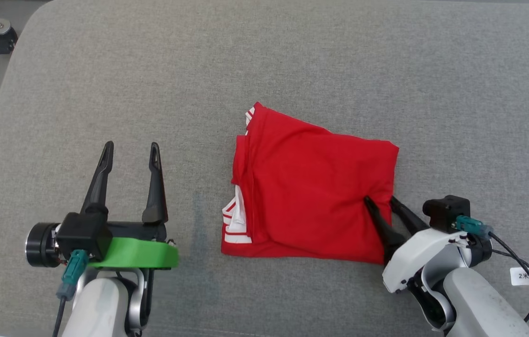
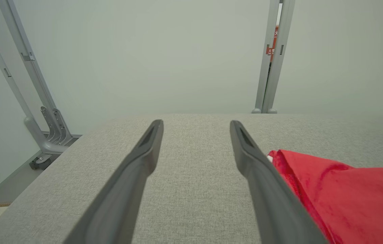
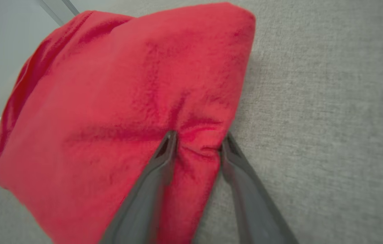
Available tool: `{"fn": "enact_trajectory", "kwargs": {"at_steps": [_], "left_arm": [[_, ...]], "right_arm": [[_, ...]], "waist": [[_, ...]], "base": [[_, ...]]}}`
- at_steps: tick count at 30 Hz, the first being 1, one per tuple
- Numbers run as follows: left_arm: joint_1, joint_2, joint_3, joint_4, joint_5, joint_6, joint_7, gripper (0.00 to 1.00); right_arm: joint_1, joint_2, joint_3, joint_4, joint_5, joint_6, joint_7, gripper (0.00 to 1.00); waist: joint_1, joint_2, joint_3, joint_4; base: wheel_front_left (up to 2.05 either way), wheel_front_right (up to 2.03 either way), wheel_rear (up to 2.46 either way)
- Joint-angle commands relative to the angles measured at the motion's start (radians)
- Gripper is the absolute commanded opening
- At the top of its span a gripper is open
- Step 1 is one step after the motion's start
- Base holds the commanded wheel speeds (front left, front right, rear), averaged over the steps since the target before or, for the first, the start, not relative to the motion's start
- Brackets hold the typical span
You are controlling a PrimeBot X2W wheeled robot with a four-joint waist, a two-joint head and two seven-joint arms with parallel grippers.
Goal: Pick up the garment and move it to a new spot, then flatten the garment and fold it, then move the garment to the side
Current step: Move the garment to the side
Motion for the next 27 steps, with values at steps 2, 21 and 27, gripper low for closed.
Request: {"fn": "enact_trajectory", "kwargs": {"at_steps": [2,21,27], "left_arm": [[0.001,0.000,0.012,-0.004,0.016,-0.005,-0.005,1.00],[0.004,0.038,0.029,-0.064,0.066,-0.022,-0.003,1.00],[-0.023,0.038,0.005,-0.068,0.073,-0.029,0.005,1.00]], "right_arm": [[-0.003,-0.008,0.025,0.023,0.019,-0.001,0.000,0.00],[-0.033,-0.170,0.031,-0.099,0.102,-0.001,-0.094,0.00],[-0.082,-0.219,0.014,-0.073,0.124,-0.001,-0.099,0.00]], "waist": [[0.0000,0.0000,0.008,-0.003],[0.0000,0.0000,0.009,-0.379],[0.0000,0.0000,0.030,-0.418]], "base": [[0.00,0.00,0.00],[0.00,0.00,0.00],[0.00,0.00,0.00]]}}
